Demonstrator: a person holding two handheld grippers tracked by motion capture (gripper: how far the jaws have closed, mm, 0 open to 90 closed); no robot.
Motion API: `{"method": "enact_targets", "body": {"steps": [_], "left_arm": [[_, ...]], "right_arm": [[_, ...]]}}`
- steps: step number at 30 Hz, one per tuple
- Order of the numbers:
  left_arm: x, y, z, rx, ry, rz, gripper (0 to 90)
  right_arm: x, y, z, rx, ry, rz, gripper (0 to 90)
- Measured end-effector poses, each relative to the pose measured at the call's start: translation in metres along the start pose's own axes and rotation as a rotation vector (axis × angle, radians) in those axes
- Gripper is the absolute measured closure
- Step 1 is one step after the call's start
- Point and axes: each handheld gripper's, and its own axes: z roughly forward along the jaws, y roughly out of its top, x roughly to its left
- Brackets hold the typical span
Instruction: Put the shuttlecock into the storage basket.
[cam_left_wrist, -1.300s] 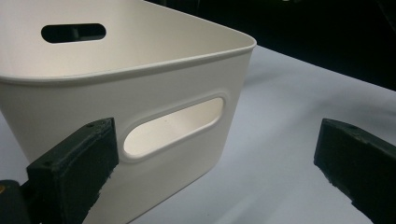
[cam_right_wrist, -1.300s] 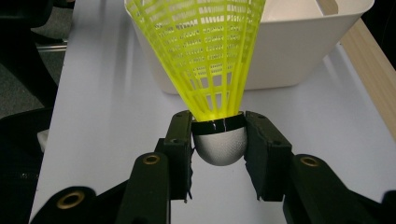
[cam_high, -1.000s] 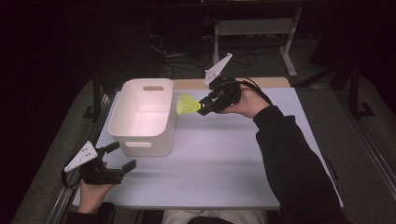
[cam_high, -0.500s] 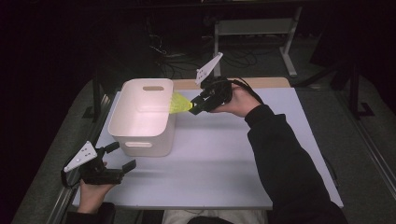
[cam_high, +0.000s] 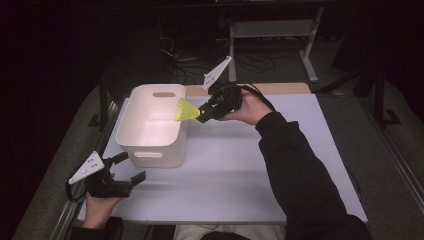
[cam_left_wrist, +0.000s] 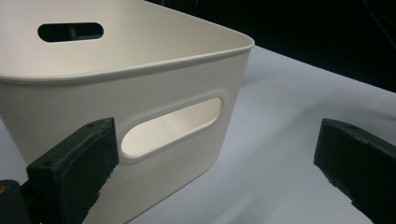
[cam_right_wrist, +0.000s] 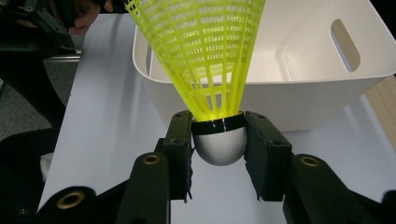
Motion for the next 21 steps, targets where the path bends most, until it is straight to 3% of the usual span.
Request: {"method": "enact_targets", "body": {"steps": [21], "left_arm": [[0.000, 0.000, 0.000, -0.001, -0.003, 0.000, 0.0]], "right_arm": [[0.005, 0.024, 0.013, -0.001, 0.021, -0.038, 62.2]]}}
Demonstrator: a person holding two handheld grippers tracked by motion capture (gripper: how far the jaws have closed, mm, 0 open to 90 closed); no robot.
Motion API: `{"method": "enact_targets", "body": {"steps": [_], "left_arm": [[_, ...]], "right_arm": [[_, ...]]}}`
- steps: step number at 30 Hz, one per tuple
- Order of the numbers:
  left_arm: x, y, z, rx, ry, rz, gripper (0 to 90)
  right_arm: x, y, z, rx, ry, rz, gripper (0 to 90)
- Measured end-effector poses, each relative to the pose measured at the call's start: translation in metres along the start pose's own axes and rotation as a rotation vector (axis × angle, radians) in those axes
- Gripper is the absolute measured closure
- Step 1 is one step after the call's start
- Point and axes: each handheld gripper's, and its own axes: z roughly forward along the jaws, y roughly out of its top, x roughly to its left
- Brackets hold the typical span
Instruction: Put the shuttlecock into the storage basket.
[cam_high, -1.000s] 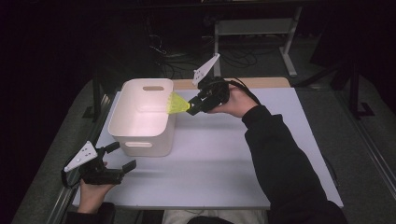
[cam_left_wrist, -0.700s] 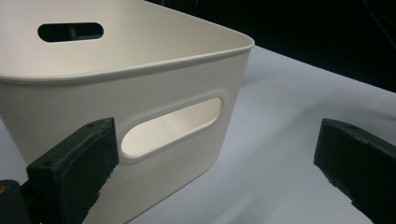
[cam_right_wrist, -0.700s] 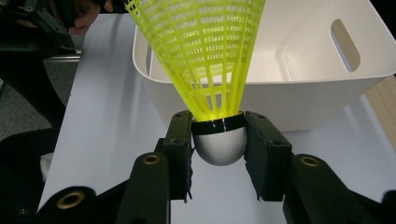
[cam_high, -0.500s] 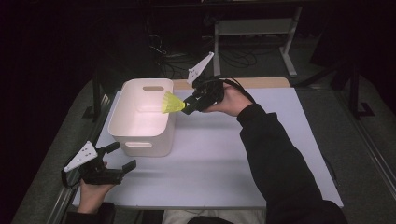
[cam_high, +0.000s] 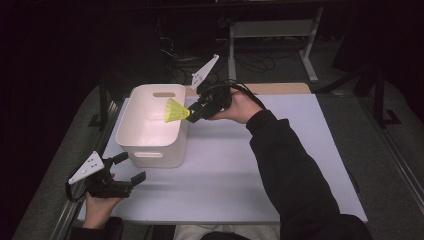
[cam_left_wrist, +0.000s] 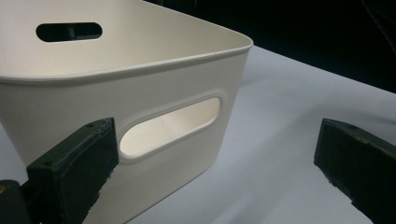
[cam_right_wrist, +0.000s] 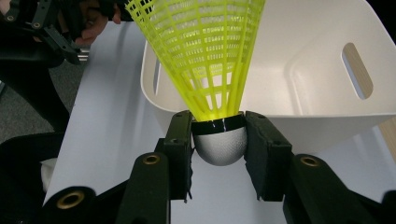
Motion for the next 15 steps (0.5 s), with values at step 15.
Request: {"method": "enact_targets", "body": {"steps": [15], "left_arm": [[0.000, 0.000, 0.000, -0.003, -0.001, -0.001, 0.0]], "right_arm": [[0.000, 0.015, 0.017, 0.002, 0.024, -0.017, 62.2]]}}
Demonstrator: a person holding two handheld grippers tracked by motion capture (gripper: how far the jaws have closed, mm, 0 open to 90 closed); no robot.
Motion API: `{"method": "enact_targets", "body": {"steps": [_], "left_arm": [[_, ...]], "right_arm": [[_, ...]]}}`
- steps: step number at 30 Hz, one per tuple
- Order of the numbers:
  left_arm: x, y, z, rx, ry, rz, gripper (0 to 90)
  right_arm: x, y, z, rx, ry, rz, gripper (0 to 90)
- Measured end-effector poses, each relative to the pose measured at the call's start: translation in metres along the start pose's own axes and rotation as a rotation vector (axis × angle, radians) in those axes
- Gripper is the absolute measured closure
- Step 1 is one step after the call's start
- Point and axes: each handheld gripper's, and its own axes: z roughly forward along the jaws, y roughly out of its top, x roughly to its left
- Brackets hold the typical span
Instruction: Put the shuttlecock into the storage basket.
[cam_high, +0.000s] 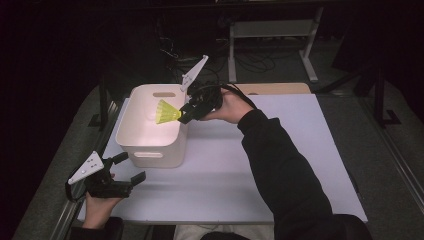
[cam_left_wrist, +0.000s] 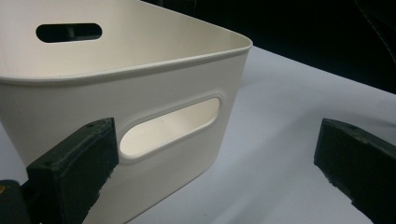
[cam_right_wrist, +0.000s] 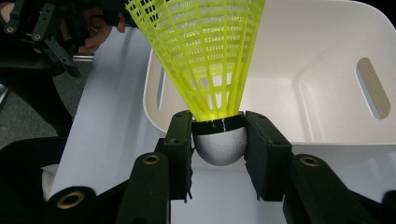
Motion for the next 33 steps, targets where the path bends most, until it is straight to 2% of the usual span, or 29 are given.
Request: {"method": "enact_targets", "body": {"steps": [16, 33], "left_arm": [[0.000, 0.000, 0.000, -0.002, -0.002, 0.001, 0.0], [0.000, 0.000, 0.000, -0.002, -0.002, 0.001, 0.0]], "right_arm": [[0.000, 0.005, 0.024, 0.000, 0.030, 0.004, 62.2], [0.000, 0.007, 0.039, -0.008, 0.055, -0.003, 62.2]]}}
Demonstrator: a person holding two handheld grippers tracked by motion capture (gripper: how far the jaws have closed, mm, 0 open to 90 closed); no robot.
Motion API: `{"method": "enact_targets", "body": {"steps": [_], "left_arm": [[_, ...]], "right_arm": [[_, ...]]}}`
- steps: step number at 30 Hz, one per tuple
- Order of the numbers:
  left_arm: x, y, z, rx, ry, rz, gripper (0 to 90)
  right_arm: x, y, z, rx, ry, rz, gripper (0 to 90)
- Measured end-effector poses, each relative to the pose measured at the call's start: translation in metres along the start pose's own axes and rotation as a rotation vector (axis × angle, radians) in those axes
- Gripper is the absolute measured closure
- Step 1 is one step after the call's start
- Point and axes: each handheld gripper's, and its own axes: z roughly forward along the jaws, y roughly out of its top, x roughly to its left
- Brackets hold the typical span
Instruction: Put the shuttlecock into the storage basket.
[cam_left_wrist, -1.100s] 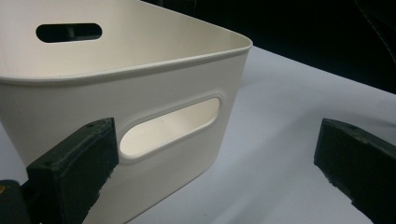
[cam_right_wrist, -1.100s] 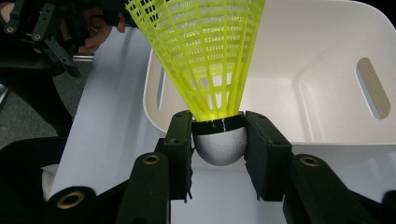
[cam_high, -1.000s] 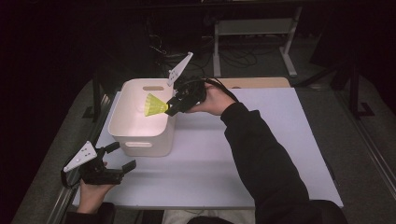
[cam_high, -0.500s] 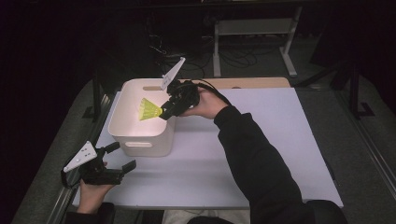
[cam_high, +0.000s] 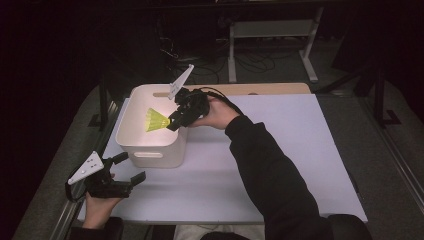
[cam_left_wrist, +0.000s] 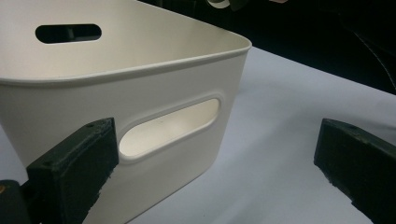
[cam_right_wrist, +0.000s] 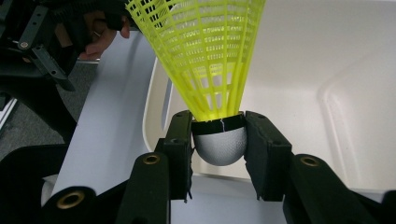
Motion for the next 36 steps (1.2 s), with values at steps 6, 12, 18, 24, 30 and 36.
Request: {"method": "enact_targets", "body": {"steps": [6, 12, 18, 24, 30, 36], "left_arm": [[0.000, 0.000, 0.000, 0.000, -0.001, 0.000, 0.0], [0.000, 0.000, 0.000, -0.001, 0.000, -0.001, 0.0], [0.000, 0.000, 0.000, -0.001, 0.000, -0.001, 0.0], [0.000, 0.000, 0.000, -0.003, 0.000, -0.002, 0.0], [0.000, 0.000, 0.000, 0.000, 0.000, 0.001, 0.0], [0.000, 0.000, 0.000, -0.003, 0.000, -0.001, 0.0]], "right_arm": [[-0.001, 0.000, 0.007, 0.001, 0.009, -0.004, 62.2], [-0.001, 0.000, 0.014, 0.006, 0.020, -0.002, 62.2], [-0.002, 0.000, 0.020, 0.013, 0.029, -0.007, 62.2], [-0.001, 0.000, 0.025, 0.016, 0.035, -0.004, 62.2], [-0.004, -0.001, 0.028, 0.019, 0.037, 0.000, 62.3], [-0.006, -0.001, 0.033, 0.022, 0.040, 0.006, 62.2]]}}
